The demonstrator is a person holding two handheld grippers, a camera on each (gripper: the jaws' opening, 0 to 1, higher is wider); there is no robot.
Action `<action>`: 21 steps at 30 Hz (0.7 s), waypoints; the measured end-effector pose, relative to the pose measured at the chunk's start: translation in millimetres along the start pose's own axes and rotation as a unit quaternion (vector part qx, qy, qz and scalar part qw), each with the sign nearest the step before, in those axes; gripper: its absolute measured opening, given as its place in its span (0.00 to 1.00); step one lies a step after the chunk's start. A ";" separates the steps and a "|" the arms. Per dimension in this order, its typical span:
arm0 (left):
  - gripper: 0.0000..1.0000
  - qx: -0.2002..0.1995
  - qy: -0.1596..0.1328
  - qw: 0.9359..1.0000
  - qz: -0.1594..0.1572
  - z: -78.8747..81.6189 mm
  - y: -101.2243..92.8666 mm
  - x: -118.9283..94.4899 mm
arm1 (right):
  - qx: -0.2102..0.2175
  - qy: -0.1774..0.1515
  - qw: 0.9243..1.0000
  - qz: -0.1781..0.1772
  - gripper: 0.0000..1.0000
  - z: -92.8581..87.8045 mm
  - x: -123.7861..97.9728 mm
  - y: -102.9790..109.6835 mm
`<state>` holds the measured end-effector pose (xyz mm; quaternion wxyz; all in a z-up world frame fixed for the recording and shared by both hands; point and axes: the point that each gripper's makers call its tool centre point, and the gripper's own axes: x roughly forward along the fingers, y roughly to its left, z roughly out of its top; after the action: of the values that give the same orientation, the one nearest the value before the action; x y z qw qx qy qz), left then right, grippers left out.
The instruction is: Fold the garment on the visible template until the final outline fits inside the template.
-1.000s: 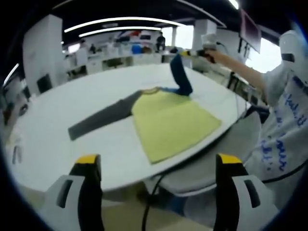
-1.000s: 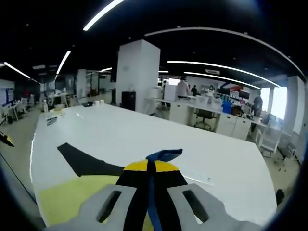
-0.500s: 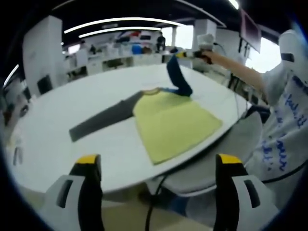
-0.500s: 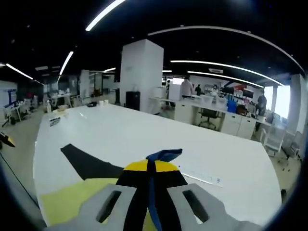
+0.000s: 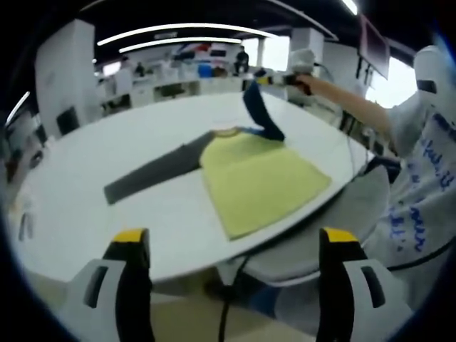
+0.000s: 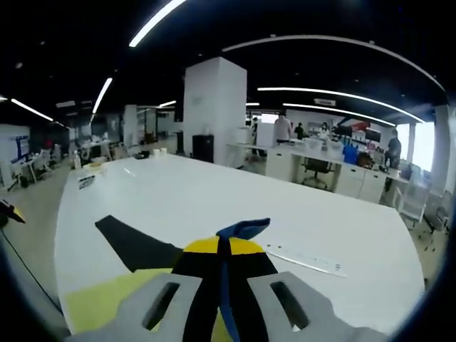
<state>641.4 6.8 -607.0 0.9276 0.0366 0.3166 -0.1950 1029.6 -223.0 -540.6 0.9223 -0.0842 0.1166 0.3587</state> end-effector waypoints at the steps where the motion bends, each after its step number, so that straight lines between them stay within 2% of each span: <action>1: 0.95 0.000 0.000 1.000 0.000 -0.1 0.1 0.2 | 0.000 0.000 1.000 0.000 0.02 -0.3 0.5 0.4; 6: 0.95 -0.002 0.004 1.000 -0.005 -1.7 -0.5 2.7 | 0.009 0.004 1.000 0.006 0.02 -5.9 8.0 7.0; 9: 0.95 -0.003 0.005 1.000 -0.003 -1.6 1.5 2.5 | 0.036 -0.001 0.999 0.023 0.02 -8.8 12.3 15.9; 21: 0.94 -0.008 0.014 1.000 -0.002 -4.3 6.1 1.7 | 0.049 0.021 0.998 0.029 0.02 -32.6 30.9 30.2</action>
<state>642.4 12.7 -611.8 0.9231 0.0307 0.3308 -0.1939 1026.1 -188.9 -582.5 0.9120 -0.0428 0.1554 0.3773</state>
